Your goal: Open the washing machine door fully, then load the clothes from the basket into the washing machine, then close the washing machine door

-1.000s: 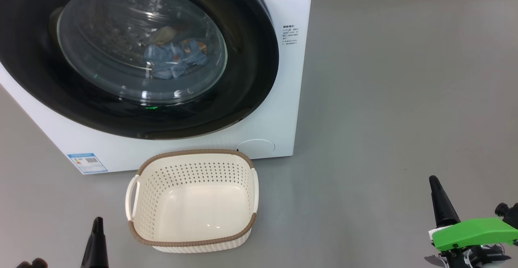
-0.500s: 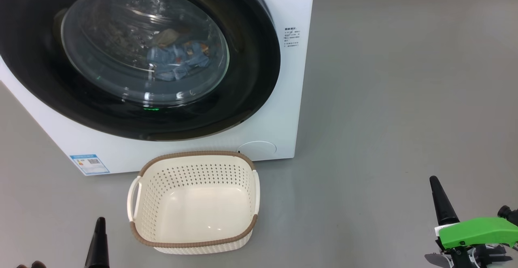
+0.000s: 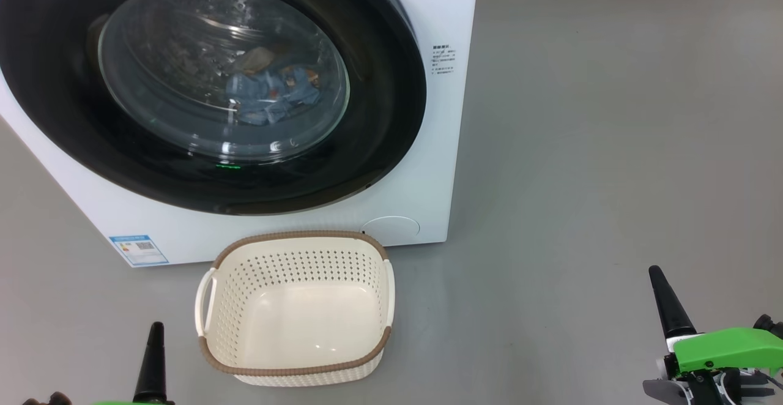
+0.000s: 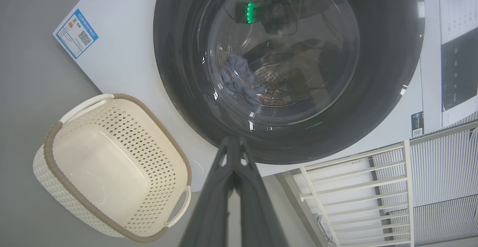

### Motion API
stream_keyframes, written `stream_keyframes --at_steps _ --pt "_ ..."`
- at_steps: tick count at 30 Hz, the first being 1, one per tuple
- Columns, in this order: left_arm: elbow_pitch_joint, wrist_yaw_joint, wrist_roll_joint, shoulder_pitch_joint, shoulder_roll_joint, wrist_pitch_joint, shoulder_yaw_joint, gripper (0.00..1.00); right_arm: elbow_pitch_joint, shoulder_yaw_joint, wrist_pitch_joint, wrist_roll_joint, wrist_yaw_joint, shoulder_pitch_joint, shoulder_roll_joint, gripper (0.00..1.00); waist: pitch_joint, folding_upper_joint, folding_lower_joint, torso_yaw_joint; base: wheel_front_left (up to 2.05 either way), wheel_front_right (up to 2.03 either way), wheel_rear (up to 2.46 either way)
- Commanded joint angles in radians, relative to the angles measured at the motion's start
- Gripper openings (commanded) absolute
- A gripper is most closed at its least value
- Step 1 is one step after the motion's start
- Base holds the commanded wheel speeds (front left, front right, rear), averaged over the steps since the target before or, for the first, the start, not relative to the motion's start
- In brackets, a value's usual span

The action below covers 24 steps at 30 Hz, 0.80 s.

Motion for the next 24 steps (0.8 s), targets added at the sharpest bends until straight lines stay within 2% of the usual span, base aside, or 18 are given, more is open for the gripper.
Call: stream_keyframes --at_steps 1,24 --pt "-0.033 -0.002 -0.029 -0.043 0.009 0.008 0.028 0.0 -0.031 0.005 0.01 0.031 0.001 -0.042 -0.007 0.0 -0.001 0.0 0.0 0.001 0.0 0.0 0.0" --pt "-0.039 -0.002 -0.277 -0.061 -0.003 0.076 0.037 0.0 -0.042 -0.023 0.079 0.246 0.0 -0.048 0.011 0.0 -0.016 0.0 0.0 0.009 0.0 0.0 0.0"
